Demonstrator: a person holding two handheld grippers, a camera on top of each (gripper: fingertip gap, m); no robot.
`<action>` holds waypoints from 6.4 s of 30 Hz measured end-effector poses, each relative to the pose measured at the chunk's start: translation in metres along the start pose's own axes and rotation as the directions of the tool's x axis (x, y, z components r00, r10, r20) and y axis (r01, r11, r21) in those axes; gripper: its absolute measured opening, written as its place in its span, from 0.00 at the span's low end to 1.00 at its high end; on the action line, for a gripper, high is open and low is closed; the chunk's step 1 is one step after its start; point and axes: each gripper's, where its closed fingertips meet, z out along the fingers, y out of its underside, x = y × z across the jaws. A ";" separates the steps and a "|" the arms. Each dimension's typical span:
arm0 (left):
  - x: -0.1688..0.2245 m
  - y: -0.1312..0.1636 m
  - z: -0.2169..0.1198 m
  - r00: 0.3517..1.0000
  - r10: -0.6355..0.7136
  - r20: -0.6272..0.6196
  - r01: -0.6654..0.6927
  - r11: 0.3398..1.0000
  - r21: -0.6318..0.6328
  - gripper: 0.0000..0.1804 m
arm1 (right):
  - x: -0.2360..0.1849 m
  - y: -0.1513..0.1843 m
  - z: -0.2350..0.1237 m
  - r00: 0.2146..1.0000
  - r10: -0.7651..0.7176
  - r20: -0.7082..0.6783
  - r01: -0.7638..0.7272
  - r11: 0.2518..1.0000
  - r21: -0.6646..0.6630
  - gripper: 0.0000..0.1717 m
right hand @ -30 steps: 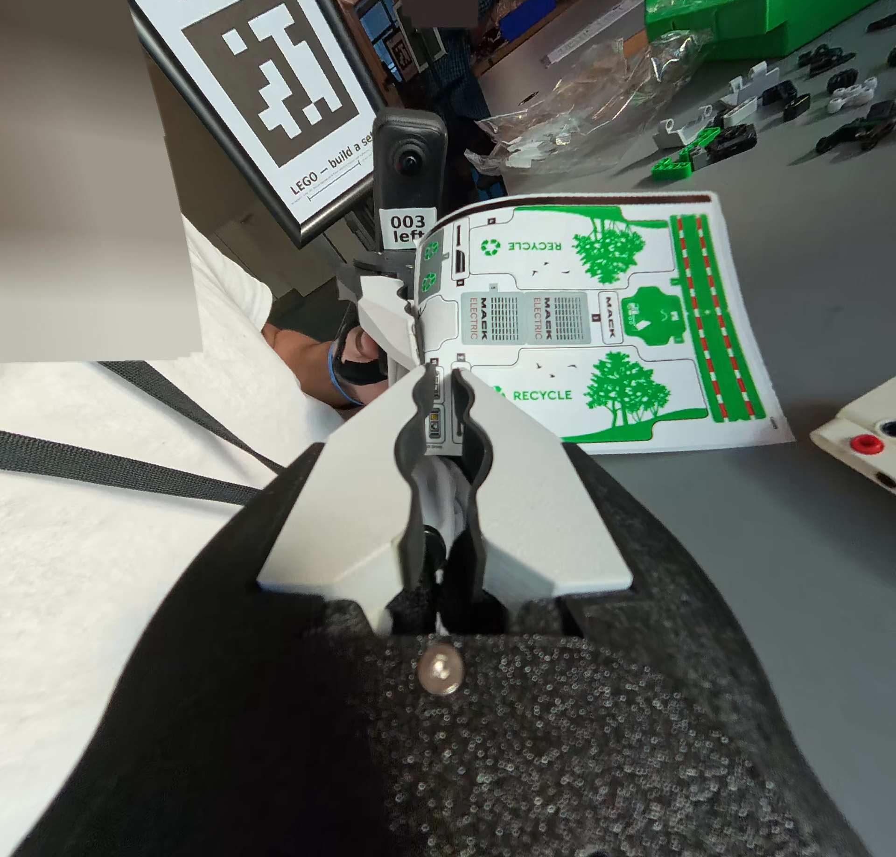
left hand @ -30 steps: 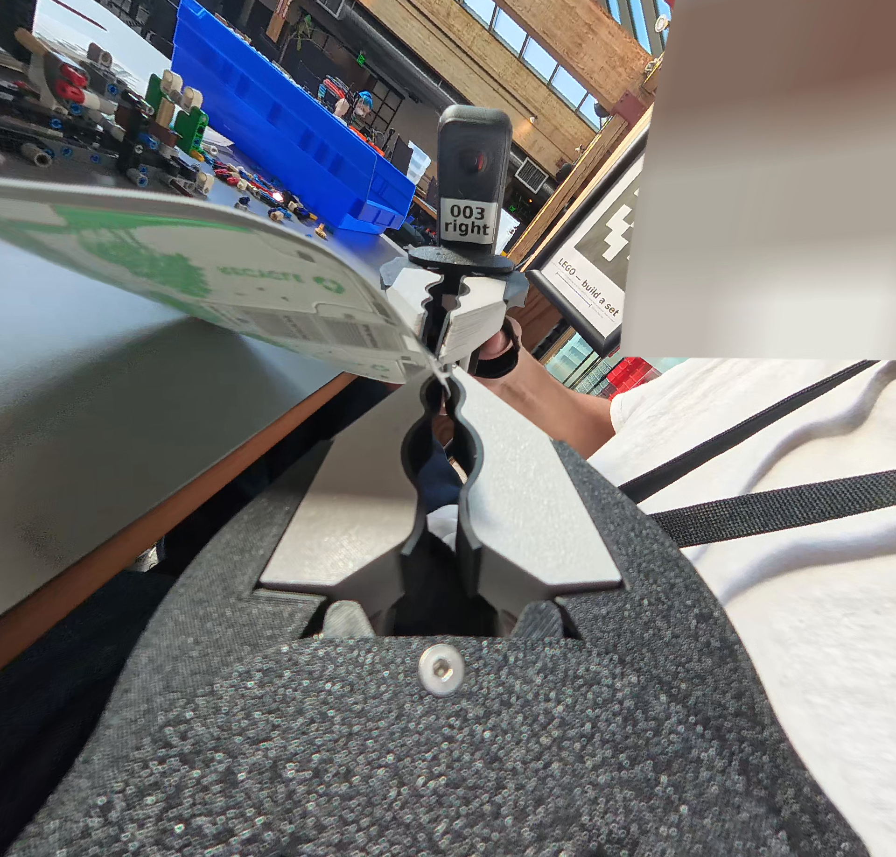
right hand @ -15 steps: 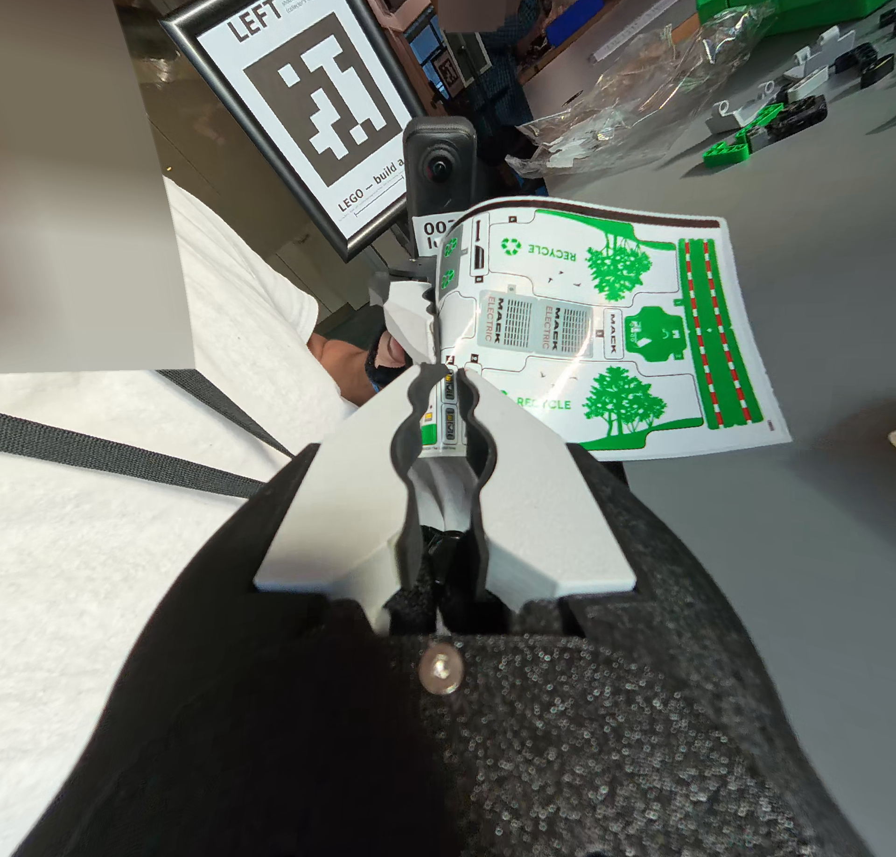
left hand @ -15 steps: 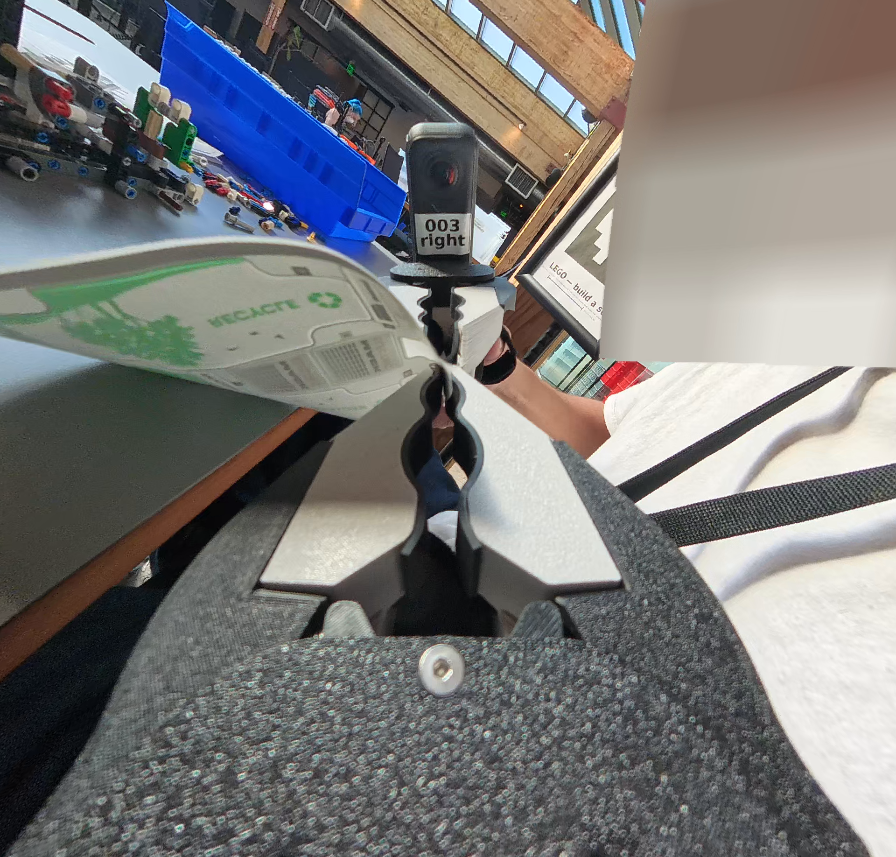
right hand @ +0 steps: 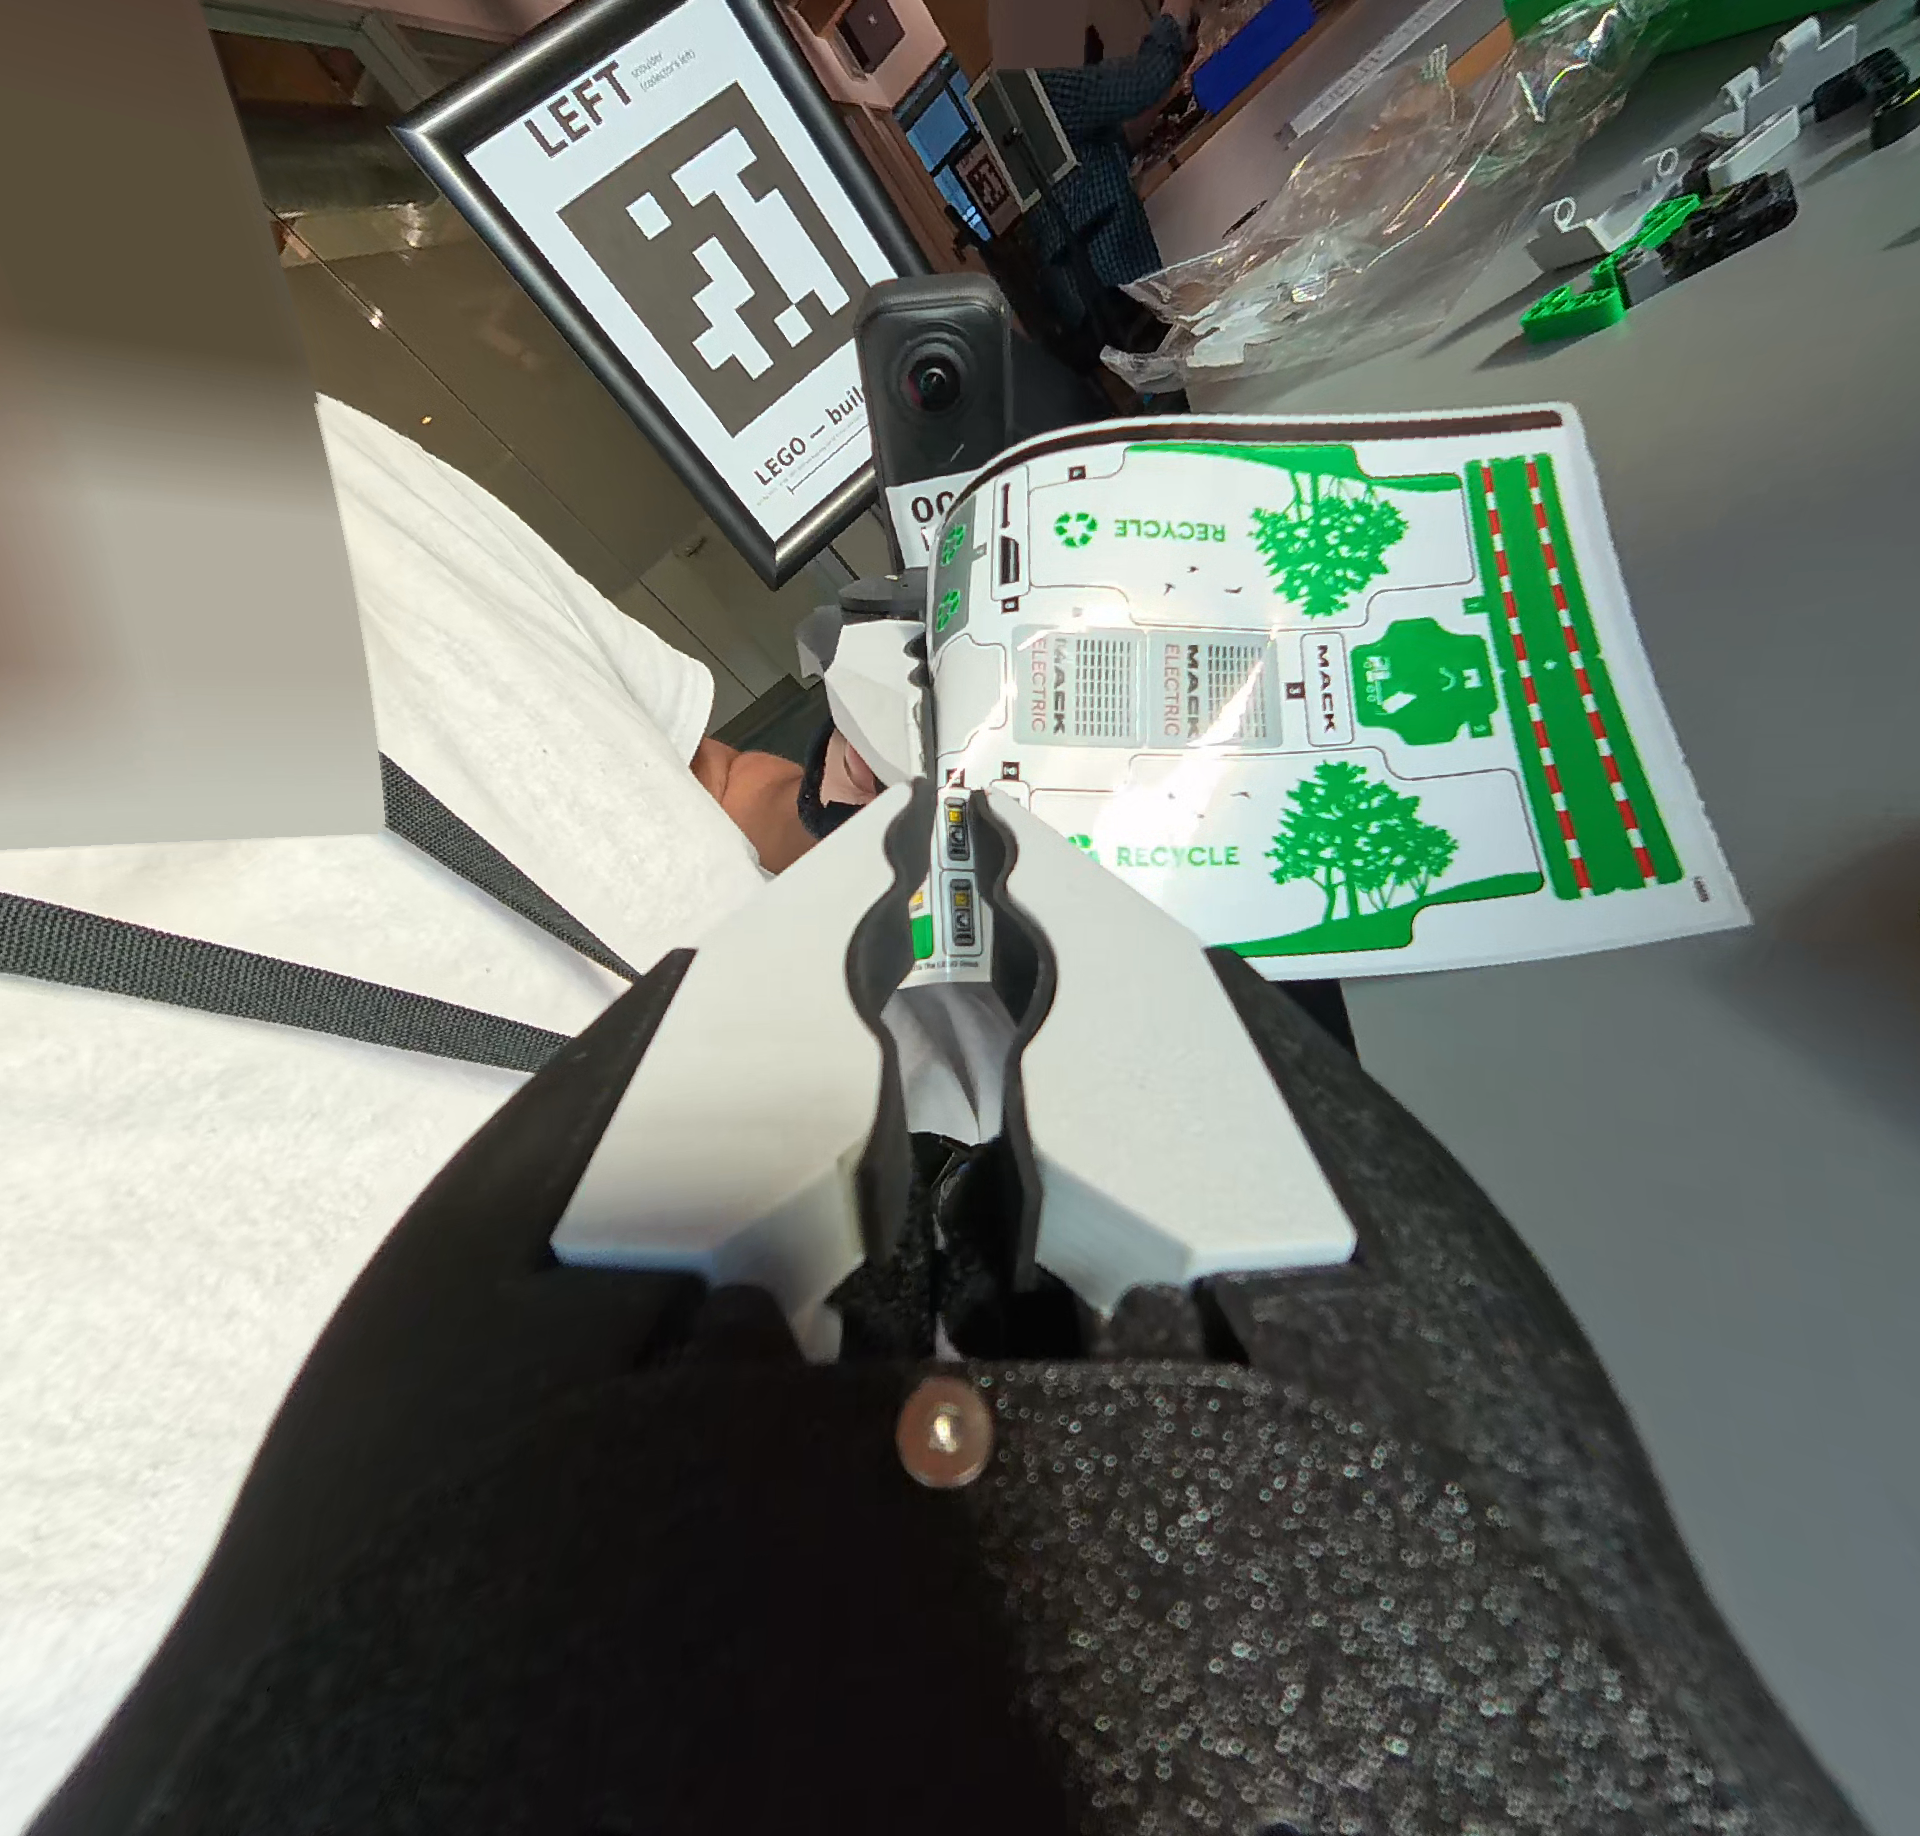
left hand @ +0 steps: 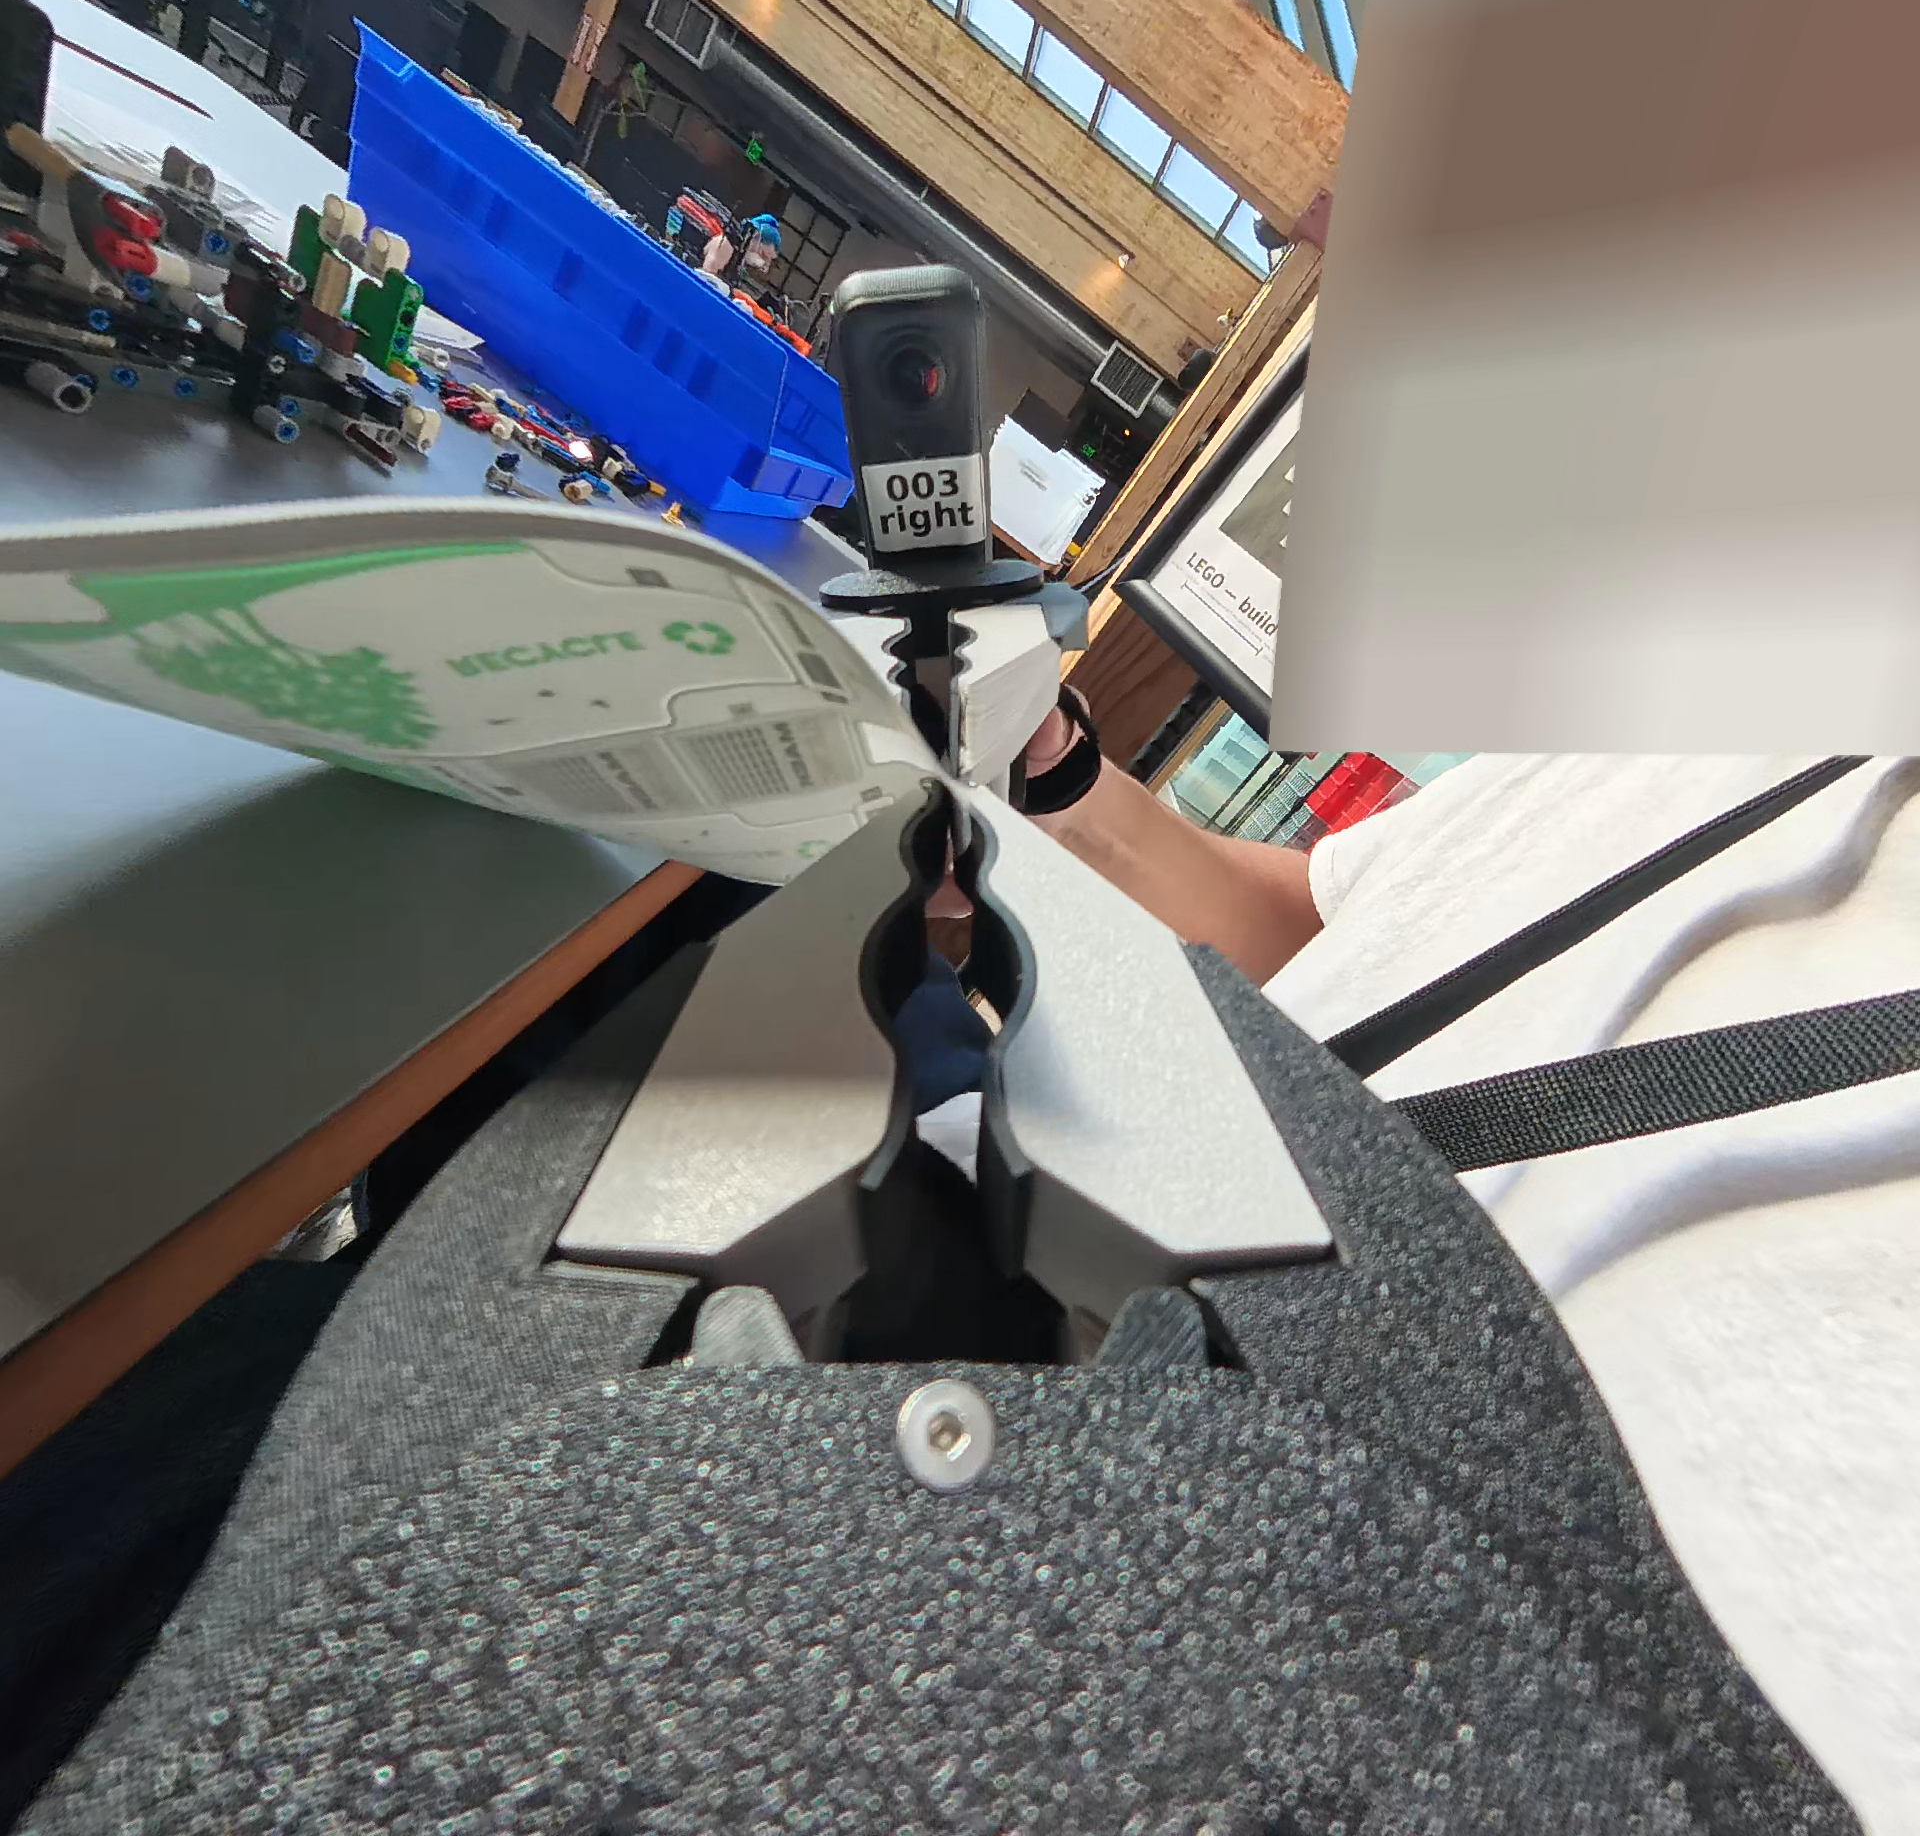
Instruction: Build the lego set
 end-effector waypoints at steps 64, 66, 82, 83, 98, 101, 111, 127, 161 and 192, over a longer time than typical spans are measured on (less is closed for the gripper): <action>-0.007 0.004 0.000 0.999 -0.005 0.035 0.006 1.000 -0.014 0.00 | 0.008 0.002 0.000 0.991 -0.087 -0.103 0.083 0.996 -0.039 0.02; -0.007 0.004 0.001 0.999 -0.008 0.035 0.009 1.000 -0.015 0.00 | 0.008 0.003 0.000 0.992 -0.084 -0.096 0.080 0.996 -0.039 0.02; -0.010 0.003 -0.002 0.999 -0.015 0.051 0.016 1.000 -0.010 0.00 | 0.010 -0.001 -0.004 0.991 -0.079 -0.110 0.078 0.997 -0.015 0.00; -0.011 0.003 -0.003 0.998 -0.017 0.054 0.018 1.000 -0.008 0.00 | 0.011 -0.003 -0.005 0.991 -0.074 -0.112 0.074 0.997 -0.007 0.00; -0.011 -0.002 -0.003 0.998 -0.062 0.016 0.061 0.998 0.027 0.00 | 0.006 0.003 0.001 0.976 -0.176 -0.128 0.168 0.983 -0.076 0.09; -0.010 -0.003 -0.002 0.999 -0.047 0.011 0.046 0.998 0.030 0.00 | 0.006 0.001 0.001 0.984 -0.139 -0.112 0.134 0.990 -0.051 0.05; -0.006 -0.006 0.005 1.000 0.026 -0.003 -0.026 1.000 0.016 0.00 | 0.002 -0.004 -0.004 0.999 0.043 0.024 -0.044 0.998 0.043 0.03; -0.009 0.000 0.006 0.995 0.103 0.020 -0.102 0.994 -0.031 0.00 | 0.005 -0.006 -0.006 0.985 0.143 0.095 -0.150 0.986 0.076 0.00; -0.008 0.001 0.005 0.994 0.111 0.016 -0.110 0.993 -0.042 0.00 | 0.005 0.000 -0.004 0.999 0.049 0.004 -0.049 0.999 0.016 0.00; 0.003 -0.002 0.003 0.994 0.094 -0.050 -0.095 0.995 -0.016 0.00 | -0.005 -0.002 -0.004 0.977 0.158 0.146 -0.167 0.985 0.049 0.00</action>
